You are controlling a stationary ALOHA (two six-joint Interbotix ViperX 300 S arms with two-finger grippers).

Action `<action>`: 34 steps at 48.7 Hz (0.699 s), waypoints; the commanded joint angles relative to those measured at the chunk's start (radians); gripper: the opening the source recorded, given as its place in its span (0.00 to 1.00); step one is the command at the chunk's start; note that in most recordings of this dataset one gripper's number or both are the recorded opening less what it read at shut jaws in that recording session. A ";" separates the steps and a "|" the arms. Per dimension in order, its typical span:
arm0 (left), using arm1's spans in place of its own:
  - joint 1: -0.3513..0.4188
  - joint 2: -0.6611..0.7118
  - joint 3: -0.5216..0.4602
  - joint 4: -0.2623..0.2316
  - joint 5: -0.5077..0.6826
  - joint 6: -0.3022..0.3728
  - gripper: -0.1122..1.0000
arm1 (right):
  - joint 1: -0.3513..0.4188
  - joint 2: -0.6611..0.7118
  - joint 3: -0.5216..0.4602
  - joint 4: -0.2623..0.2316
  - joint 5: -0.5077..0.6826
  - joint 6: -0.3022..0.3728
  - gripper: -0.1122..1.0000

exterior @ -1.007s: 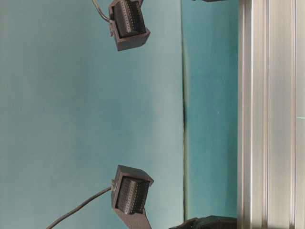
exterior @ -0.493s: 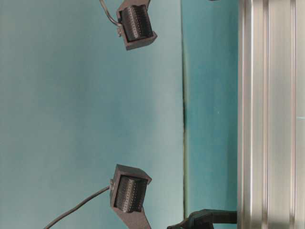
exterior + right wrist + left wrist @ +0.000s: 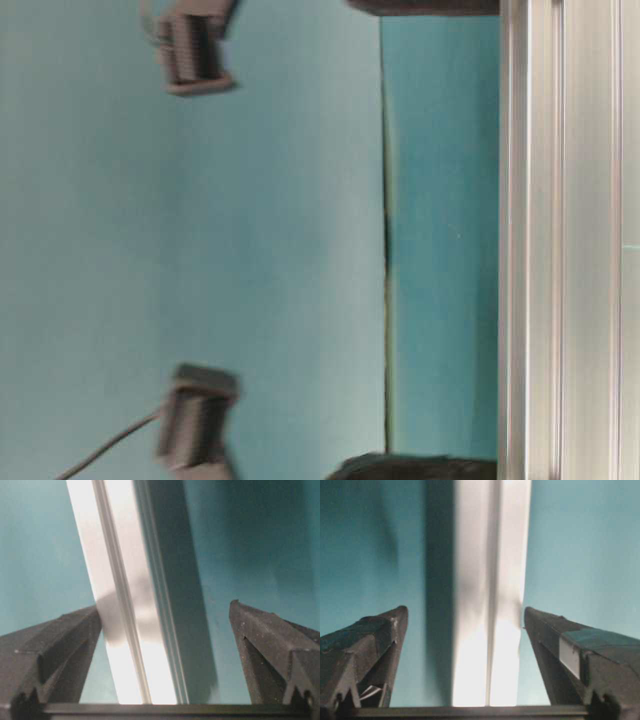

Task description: Lift the metal rail with both hands and move it towards you.

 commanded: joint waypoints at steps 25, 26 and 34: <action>-0.002 -0.423 0.018 0.000 0.069 0.009 0.93 | -0.012 -0.373 0.003 -0.048 0.020 -0.003 0.98; -0.003 -0.434 0.021 0.000 0.067 0.009 0.93 | -0.012 -0.385 0.006 -0.052 0.020 -0.003 0.98; -0.003 -0.534 0.049 0.000 0.029 0.009 0.93 | -0.012 -0.469 0.026 -0.081 0.009 -0.005 0.98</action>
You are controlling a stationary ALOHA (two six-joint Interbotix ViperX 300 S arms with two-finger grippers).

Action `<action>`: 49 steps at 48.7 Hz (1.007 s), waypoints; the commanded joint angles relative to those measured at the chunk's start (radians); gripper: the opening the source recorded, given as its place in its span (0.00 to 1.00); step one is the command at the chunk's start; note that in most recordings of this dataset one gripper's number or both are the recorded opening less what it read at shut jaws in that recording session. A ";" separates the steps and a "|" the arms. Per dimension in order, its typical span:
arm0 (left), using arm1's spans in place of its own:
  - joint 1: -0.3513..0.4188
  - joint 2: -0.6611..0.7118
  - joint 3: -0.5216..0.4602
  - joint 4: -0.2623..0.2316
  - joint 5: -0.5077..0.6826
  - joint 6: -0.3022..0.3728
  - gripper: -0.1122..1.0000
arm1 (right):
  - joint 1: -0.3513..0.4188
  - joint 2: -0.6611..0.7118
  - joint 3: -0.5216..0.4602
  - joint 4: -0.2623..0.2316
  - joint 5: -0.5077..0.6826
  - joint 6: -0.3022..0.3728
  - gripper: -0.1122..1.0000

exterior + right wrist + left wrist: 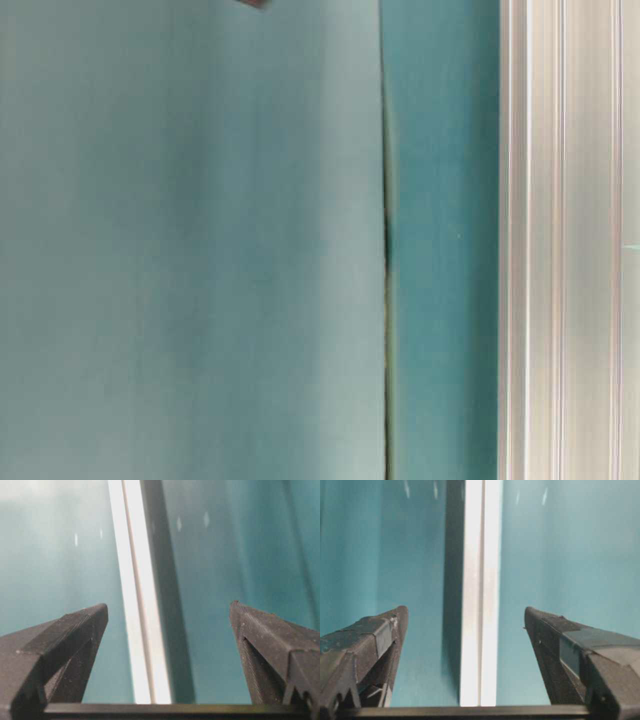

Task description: Lift the metal rail with both hands and move it towards you.

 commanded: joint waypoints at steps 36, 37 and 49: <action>0.000 -0.341 0.058 0.002 -0.160 -0.011 0.92 | 0.002 -0.380 0.080 -0.011 -0.084 0.006 0.98; 0.000 -0.347 0.058 0.002 -0.166 -0.011 0.92 | 0.002 -0.383 0.081 -0.011 -0.084 0.008 0.98; 0.000 -0.405 0.060 0.002 -0.190 -0.014 0.92 | 0.002 -0.430 0.095 -0.011 -0.087 0.009 0.98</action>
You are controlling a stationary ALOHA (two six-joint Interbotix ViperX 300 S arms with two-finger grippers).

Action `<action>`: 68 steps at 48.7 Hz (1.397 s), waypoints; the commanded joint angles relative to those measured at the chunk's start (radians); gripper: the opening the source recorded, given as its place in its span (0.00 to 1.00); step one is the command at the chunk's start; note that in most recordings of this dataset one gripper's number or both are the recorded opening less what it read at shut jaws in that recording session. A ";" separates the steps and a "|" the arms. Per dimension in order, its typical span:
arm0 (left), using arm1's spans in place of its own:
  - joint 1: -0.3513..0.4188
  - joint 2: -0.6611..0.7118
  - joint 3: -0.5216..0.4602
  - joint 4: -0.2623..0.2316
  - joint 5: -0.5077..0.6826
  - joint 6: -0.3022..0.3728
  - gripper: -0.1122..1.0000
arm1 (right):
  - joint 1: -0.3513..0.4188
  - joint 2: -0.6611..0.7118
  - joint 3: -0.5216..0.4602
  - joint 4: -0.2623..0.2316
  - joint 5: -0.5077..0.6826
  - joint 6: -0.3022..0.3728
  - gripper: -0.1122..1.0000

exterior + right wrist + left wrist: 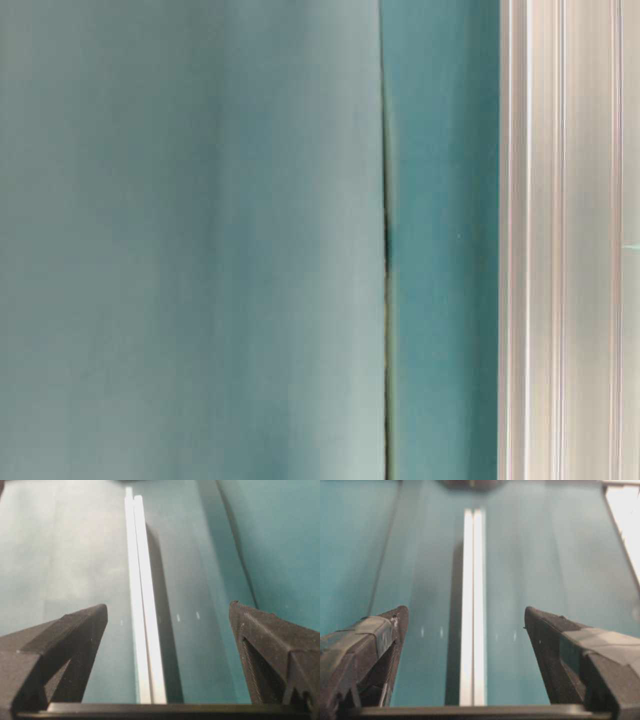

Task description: Lift the metal rail with both hands and move it towards you.

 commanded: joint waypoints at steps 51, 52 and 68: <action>0.002 -0.009 -0.002 0.000 -0.011 -0.003 0.92 | 0.002 -0.060 0.032 -0.002 -0.012 0.038 0.98; 0.002 -0.011 0.000 0.000 -0.011 -0.003 0.92 | 0.002 -0.060 0.031 -0.002 -0.012 0.038 0.98; 0.003 -0.012 0.000 0.000 -0.011 -0.003 0.92 | 0.002 -0.057 0.032 -0.002 -0.014 0.038 0.98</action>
